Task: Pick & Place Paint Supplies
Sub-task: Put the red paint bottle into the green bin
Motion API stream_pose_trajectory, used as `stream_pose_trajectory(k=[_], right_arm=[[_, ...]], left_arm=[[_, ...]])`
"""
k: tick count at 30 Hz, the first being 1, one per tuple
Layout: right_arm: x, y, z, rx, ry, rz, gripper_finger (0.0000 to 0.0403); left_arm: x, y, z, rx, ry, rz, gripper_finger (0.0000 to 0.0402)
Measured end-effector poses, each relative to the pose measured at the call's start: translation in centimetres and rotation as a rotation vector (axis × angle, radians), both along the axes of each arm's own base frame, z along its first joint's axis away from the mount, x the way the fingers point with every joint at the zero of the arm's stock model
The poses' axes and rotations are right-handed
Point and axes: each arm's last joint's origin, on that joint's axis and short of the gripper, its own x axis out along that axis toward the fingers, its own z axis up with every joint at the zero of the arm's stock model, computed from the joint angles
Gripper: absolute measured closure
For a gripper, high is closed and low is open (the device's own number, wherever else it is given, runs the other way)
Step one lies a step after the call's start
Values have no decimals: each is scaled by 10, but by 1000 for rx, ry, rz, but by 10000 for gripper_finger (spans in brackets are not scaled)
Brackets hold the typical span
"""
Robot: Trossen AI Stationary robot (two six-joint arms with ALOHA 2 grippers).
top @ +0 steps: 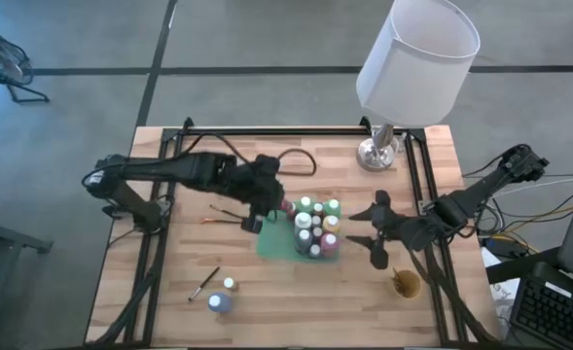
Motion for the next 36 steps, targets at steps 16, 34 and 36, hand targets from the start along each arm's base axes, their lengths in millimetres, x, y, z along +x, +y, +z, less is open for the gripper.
stream_pose_trajectory(k=[16, 34, 36], right_arm=[[-27, -18, -23, 59, -38, -81, 153], [-26, -18, -23, 54, -46, -85, 153], [-26, -18, -23, 55, -46, -85, 159]], left_arm=[[3, 24, -82, -209, 115, 36, 281], [12, 24, -120, -267, 2, 58, 280], [14, 24, -124, -270, 15, 64, 280]])
